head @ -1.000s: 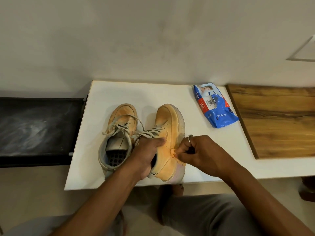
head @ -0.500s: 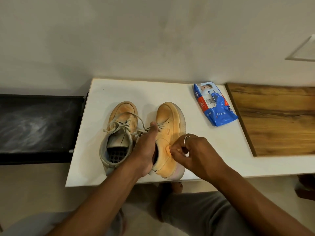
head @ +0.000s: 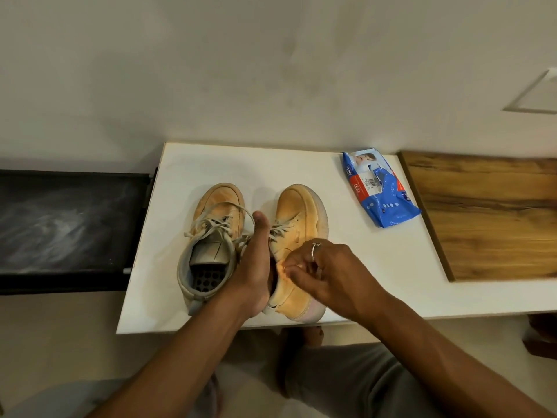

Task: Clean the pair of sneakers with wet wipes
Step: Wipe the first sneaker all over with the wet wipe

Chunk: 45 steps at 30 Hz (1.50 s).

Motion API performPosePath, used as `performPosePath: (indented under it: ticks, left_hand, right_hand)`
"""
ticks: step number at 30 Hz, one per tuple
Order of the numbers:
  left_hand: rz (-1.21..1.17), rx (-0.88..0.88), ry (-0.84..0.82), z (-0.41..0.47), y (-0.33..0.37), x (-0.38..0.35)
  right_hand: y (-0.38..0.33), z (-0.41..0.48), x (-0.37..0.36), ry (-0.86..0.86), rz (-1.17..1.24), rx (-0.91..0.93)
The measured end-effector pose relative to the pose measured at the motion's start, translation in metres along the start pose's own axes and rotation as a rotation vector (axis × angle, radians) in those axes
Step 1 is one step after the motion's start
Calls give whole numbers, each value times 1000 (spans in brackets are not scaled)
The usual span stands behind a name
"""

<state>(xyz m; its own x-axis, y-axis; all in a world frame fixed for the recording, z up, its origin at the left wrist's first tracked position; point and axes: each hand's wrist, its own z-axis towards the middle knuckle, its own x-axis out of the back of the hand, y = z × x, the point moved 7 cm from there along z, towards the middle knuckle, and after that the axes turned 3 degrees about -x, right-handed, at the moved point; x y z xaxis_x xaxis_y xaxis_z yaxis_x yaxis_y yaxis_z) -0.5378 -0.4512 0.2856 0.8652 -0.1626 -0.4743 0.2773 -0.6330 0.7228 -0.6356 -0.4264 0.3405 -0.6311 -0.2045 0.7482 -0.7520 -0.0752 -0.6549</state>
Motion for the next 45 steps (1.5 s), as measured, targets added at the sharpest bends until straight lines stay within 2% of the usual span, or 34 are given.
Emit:
performPosePath:
  ticks: [3, 7, 12, 14, 18, 23, 26, 28, 33, 36, 38, 42, 45]
  left_hand:
    - [40, 13, -10, 1, -3, 0]
    - [244, 43, -2, -1, -8, -2]
    - [930, 25, 162, -10, -6, 7]
    - [987, 24, 173, -14, -4, 9]
    - [933, 13, 176, -9, -3, 11]
    - [768, 4, 182, -9, -5, 13]
    - [669, 36, 141, -7, -6, 11]
    - [605, 94, 130, -6, -10, 11]
    - [436, 159, 125, -2, -15, 18]
    - [369, 165, 70, 0, -17, 14]
    - [350, 163, 73, 0, -18, 13]
    - [352, 154, 114, -2, -18, 17]
    - [429, 115, 112, -1, -18, 15]
  right_hand:
    - [16, 6, 13, 100, -11, -123]
    - [17, 3, 13, 119, -32, -102]
    - [31, 0, 18, 128, -44, -167]
    - [34, 1, 16, 113, -37, -190]
    - [32, 0, 21, 106, -22, -212]
    - [24, -10, 10, -34, 42, -153]
    - [30, 1, 22, 126, -2, -193]
    - [29, 8, 25, 162, 10, -178]
    - [28, 3, 10, -77, 130, -99]
    - [37, 10, 25, 76, 66, -145]
    - [33, 10, 28, 136, 45, -120]
    - [22, -2, 13, -67, 76, -74]
    - [32, -7, 20, -46, 10, -155]
